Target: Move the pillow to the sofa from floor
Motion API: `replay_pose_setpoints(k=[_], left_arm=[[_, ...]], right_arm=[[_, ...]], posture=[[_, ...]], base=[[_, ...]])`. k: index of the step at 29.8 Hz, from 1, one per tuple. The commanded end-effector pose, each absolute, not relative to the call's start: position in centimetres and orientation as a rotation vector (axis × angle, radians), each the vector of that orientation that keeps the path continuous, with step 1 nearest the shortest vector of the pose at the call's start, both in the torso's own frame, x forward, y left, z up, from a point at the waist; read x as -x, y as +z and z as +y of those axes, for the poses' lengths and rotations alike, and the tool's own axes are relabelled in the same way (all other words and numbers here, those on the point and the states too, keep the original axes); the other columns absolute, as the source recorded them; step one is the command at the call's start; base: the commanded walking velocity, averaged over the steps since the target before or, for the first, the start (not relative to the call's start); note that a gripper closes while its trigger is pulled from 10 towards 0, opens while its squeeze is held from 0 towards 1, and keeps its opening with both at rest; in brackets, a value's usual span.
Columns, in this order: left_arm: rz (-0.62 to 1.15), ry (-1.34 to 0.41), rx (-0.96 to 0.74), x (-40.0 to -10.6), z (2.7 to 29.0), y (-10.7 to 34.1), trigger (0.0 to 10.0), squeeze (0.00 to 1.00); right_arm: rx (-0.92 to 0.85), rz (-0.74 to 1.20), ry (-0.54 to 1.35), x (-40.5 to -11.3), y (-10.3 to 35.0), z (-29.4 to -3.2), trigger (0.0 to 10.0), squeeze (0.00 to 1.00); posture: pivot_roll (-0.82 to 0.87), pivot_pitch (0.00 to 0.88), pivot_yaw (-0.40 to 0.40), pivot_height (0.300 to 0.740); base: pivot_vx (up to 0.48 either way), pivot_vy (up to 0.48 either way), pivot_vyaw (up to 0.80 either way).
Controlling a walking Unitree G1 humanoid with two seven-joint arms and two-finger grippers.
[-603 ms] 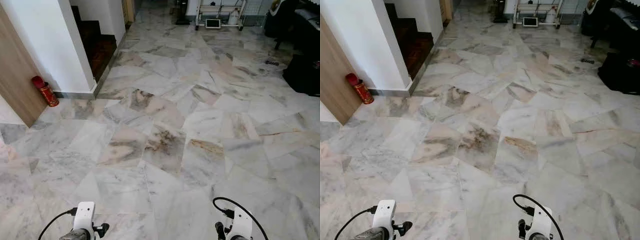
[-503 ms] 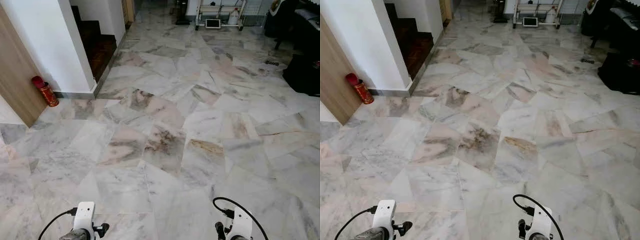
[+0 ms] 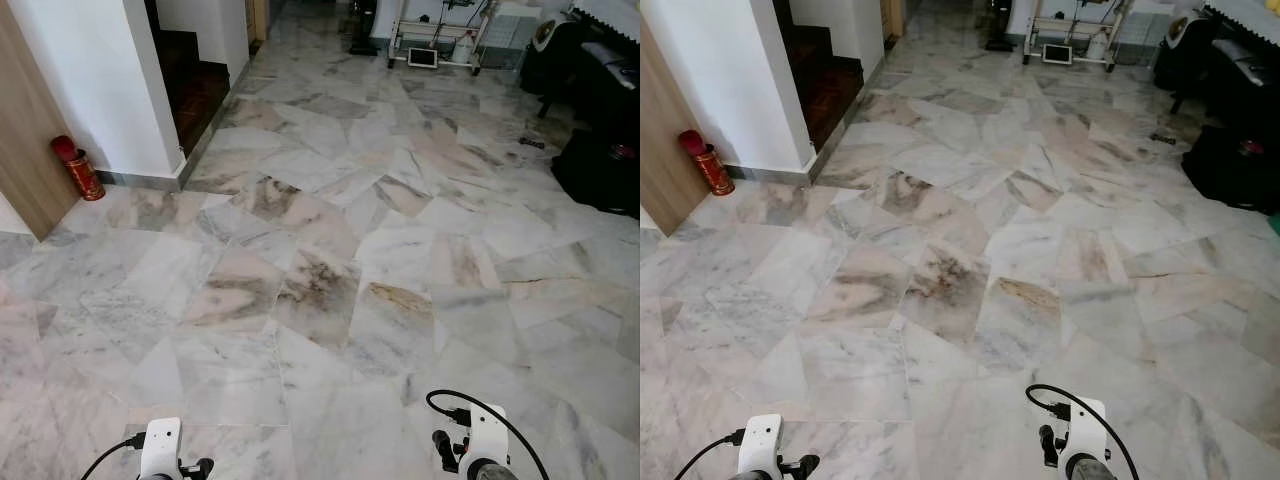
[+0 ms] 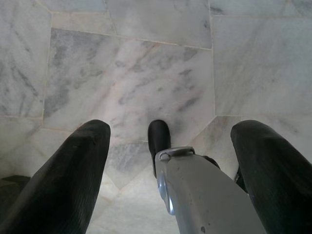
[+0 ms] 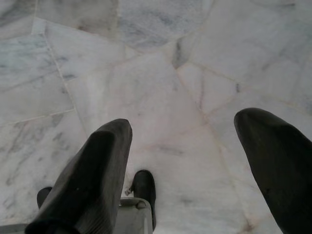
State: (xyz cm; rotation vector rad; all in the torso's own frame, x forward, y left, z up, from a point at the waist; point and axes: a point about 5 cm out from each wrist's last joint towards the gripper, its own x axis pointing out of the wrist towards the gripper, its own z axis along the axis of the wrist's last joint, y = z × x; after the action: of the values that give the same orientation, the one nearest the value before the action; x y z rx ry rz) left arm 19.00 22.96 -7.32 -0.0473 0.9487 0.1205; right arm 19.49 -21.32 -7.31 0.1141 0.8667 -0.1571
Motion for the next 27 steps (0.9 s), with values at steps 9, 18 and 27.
replay_pose_setpoints(k=[9,18,27], left_arm=[[0.954,0.079,-0.023,-19.5,23.6,-6.9,10.0,0.00],[0.953,0.066,-0.058,-20.0,23.7,-6.6,10.0,0.00],[0.945,0.103,-0.010,-19.8,22.9,-7.0,10.0,0.00]], right_arm=[[-0.161,0.875,-0.170,-19.4,-7.6,-20.2,10.0,0.00],[-0.173,0.889,-0.182,-19.0,-7.9,-19.8,10.0,0.00],[-0.259,0.864,-0.276,-18.7,-8.0,-20.0,10.0,0.00]], posture=[[-0.09,0.013,0.013,0.740],[-0.12,0.000,0.027,0.740],[-0.14,0.000,0.010,0.740]], base=[[0.000,0.000,0.00],[0.000,0.000,0.00],[0.000,0.000,0.00]])
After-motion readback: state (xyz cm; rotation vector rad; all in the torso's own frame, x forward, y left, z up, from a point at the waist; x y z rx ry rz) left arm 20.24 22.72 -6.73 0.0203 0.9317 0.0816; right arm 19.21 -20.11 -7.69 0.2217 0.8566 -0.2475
